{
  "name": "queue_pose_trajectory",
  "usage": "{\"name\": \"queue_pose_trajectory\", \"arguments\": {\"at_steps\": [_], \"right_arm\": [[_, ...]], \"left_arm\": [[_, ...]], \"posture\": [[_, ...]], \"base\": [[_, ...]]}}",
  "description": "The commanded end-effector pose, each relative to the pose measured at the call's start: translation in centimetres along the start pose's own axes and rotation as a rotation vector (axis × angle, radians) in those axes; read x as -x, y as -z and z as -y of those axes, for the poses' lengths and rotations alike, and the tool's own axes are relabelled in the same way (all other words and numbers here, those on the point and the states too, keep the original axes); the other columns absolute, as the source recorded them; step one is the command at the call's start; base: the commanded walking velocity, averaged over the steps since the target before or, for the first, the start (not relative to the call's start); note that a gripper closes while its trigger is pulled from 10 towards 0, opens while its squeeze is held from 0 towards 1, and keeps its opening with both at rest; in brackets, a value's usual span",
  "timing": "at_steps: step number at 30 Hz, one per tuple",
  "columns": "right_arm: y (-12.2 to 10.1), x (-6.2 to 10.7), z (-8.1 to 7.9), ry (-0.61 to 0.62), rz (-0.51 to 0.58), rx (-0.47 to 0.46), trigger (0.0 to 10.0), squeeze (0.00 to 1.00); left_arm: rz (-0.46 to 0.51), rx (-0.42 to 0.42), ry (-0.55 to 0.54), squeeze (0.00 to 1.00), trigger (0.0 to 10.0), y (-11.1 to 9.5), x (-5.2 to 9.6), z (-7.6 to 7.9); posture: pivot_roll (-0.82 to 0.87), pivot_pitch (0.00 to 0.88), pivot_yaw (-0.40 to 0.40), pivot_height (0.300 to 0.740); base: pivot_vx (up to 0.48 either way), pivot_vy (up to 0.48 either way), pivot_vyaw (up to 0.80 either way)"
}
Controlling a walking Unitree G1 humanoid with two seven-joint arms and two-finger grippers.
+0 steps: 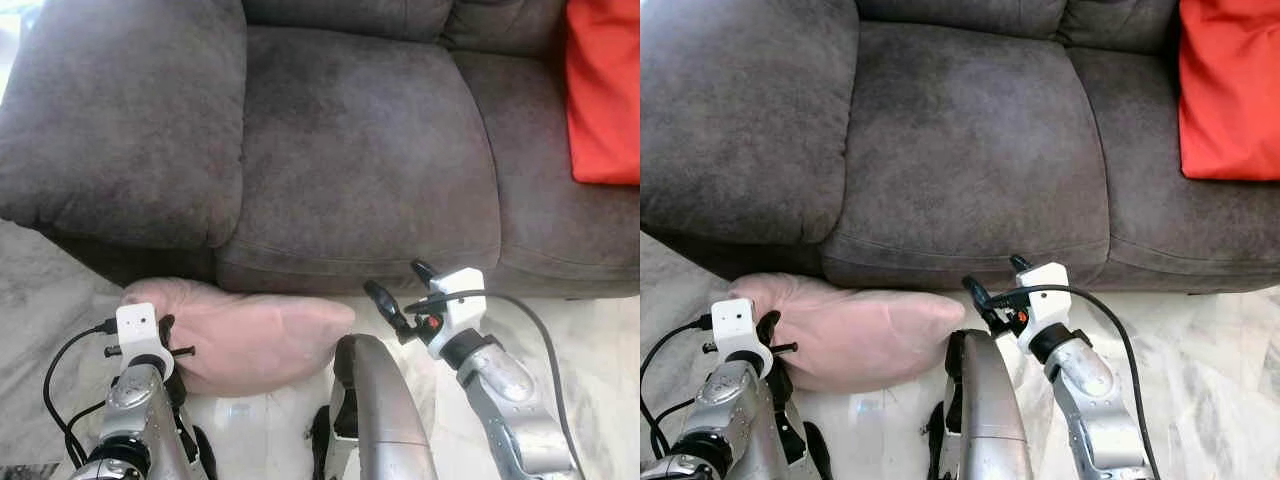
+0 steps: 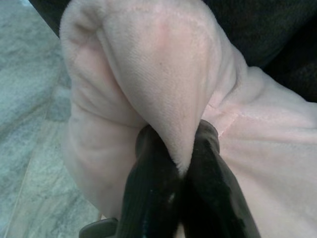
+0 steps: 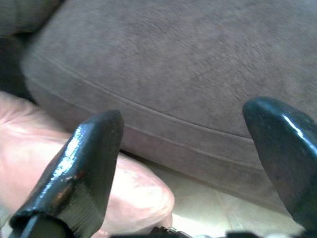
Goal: Move the pillow to the sofa from floor
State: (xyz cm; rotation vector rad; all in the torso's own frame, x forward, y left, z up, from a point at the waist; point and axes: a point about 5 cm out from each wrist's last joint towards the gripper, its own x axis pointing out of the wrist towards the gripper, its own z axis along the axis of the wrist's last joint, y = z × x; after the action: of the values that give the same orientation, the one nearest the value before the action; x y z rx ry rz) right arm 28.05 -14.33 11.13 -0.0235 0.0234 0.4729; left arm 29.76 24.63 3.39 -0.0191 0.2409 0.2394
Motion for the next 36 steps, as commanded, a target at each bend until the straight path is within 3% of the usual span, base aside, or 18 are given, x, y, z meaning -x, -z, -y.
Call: {"name": "queue_pose_trajectory", "arguments": {"at_steps": [1, 4, 5, 6, 14, 22, 29, 36], "right_arm": [[0.8, 0.3, 0.1, 0.016, -0.023, 0.0, 10.0, 0.0], [0.8, -0.5, -0.2, 0.018, -0.015, -0.008, 10.0, 0.0], [0.8, -0.6, -0.2, 0.019, -0.014, -0.009, 10.0, 0.0], [0.8, -0.7, -0.2, 0.023, -0.01, -0.01, 10.0, 0.0], [1.3, -1.7, -0.4, 0.051, 0.004, -0.031, 10.0, 0.0], [1.7, -2.3, -0.6, 0.072, 0.012, -0.045, 10.0, 0.0], [2.2, -2.9, -0.4, 0.108, 0.018, -0.063, 10.0, 0.0], [2.3, -3.7, -0.2, 0.117, 0.024, -0.071, 10.0, 0.0]], "left_arm": [[-0.039, -0.018, 0.004, 0.0, 0.0, 1.3, 0.6, 0.1], [-0.023, -0.009, -0.007, 0.0, 0.0, 0.9, 0.5, 0.2], [-0.012, -0.007, -0.011, 0.0, 0.9, 0.8, 0.5, 0.2], [0.002, -0.003, -0.014, 0.0, 10.0, 0.6, 0.5, 0.3], [0.142, 0.045, -0.02, 0.0, 10.0, -0.6, 1.5, 1.2], [0.127, 0.058, 0.007, 0.0, 10.0, -0.2, 1.9, 1.8], [0.153, 0.071, 0.03, 0.0, 10.0, -1.2, 1.7, 2.7], [0.163, 0.079, 0.041, 0.0, 10.0, -1.6, 1.6, 3.2]], "posture": [[-0.07, 0.252, -0.189, 0.511], [-0.05, 0.228, -0.168, 0.511], [-0.05, 0.22, -0.159, 0.511], [-0.05, 0.22, -0.159, 0.511], [0.0, 0.181, -0.109, 0.511], [0.02, 0.154, -0.075, 0.511], [0.04, 0.129, -0.057, 0.511], [0.05, 0.103, -0.052, 0.511]], "base": [[0.0, 0.0, 0.0], [0.0, 0.0, 0.0], [0.0, 0.0, 0.0], [0.0, 0.0, 0.0], [0.0, 0.0, 0.0], [0.0, 0.0, 0.0], [0.0, 0.0, 0.0], [-0.281, 0.0, 0.0]]}}
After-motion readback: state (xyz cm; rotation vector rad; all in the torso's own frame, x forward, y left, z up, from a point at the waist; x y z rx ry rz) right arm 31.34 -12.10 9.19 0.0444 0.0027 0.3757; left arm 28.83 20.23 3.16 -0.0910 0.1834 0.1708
